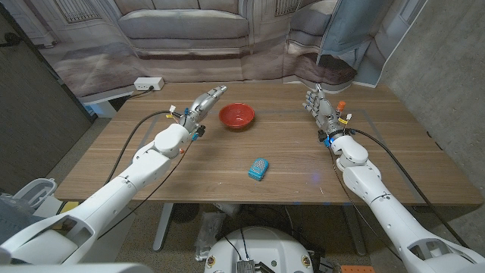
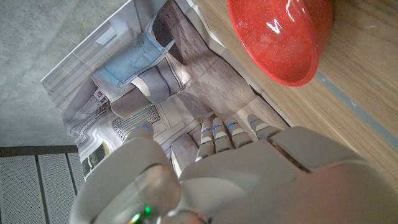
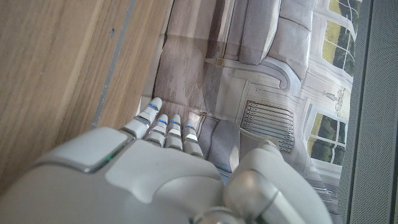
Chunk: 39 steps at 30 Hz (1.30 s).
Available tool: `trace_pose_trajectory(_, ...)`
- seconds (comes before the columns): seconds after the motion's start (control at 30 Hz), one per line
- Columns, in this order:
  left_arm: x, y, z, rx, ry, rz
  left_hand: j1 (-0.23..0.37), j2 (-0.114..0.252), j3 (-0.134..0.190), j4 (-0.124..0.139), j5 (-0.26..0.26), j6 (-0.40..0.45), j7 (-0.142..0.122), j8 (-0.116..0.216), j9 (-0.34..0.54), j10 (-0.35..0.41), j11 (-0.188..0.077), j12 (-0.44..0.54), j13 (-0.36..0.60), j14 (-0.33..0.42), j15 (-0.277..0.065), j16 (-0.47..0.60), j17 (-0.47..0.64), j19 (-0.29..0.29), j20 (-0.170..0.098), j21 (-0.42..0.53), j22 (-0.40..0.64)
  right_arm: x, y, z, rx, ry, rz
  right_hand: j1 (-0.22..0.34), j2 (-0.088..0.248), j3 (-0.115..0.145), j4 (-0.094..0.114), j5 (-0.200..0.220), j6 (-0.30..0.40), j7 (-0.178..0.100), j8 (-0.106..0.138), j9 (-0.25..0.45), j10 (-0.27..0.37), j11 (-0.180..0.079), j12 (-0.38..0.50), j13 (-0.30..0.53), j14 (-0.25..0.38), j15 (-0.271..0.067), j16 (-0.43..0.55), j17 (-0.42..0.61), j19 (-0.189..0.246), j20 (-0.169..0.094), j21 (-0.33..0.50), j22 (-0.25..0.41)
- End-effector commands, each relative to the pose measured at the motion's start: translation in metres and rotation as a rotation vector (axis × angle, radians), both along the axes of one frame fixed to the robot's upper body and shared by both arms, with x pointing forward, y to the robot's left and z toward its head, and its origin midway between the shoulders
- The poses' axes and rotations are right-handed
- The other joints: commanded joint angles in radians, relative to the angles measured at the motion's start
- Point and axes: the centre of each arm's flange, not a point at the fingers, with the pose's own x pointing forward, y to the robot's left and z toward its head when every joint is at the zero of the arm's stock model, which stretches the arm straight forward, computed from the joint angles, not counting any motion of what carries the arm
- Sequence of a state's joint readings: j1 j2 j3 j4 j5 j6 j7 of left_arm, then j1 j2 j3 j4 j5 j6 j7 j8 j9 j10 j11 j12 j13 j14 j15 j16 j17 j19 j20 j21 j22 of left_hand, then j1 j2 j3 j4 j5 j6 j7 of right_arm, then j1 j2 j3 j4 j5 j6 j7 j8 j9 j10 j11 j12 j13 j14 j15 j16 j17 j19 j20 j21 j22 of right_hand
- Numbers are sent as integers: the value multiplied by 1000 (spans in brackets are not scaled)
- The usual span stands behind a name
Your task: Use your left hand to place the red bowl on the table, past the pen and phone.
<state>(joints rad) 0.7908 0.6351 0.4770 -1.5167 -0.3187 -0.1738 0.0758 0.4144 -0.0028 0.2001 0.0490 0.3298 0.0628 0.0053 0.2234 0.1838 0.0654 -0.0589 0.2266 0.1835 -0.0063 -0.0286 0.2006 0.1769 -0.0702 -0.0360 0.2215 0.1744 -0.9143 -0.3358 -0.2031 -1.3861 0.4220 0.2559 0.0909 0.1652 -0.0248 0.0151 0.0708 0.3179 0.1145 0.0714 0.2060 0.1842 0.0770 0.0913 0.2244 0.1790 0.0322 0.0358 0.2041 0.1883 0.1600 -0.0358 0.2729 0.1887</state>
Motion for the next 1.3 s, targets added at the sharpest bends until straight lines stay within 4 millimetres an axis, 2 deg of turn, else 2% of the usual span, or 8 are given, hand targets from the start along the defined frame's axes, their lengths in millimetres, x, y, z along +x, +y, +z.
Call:
trace_pose_trajectory(0.03,-7,0,-9,26,-9,36,14,2,5,-8,2,14,0,1,3,10,4,2,4,9,-9,-1,3,2,-26,-1,5,-1,2,5,0,-8,3,3,10,-4,2,1,8,3,-1,1,1,5,0,4,9,3,-3,3,8,-38,-6,2)
trace_pose_trajectory(0.97,-14,-9,-15,100,-78,114,35,-5,2,-21,5,30,-5,0,4,23,-5,-1,5,24,-16,-2,3,5,-24,-6,5,-3,9,8,-29,-9,0,6,13,-7,0,0,9,2,-4,1,5,4,-2,4,16,1,-3,4,11,-38,-10,2)
trace_pose_trajectory(1.3,-17,-5,-21,94,-89,157,45,-6,2,-27,7,43,-10,2,4,36,-7,1,5,34,-17,-1,3,5,-23,-8,5,-2,6,12,2,-7,21,6,14,-8,0,-1,11,2,-3,1,7,4,-3,4,19,1,-3,4,14,-39,-10,2)
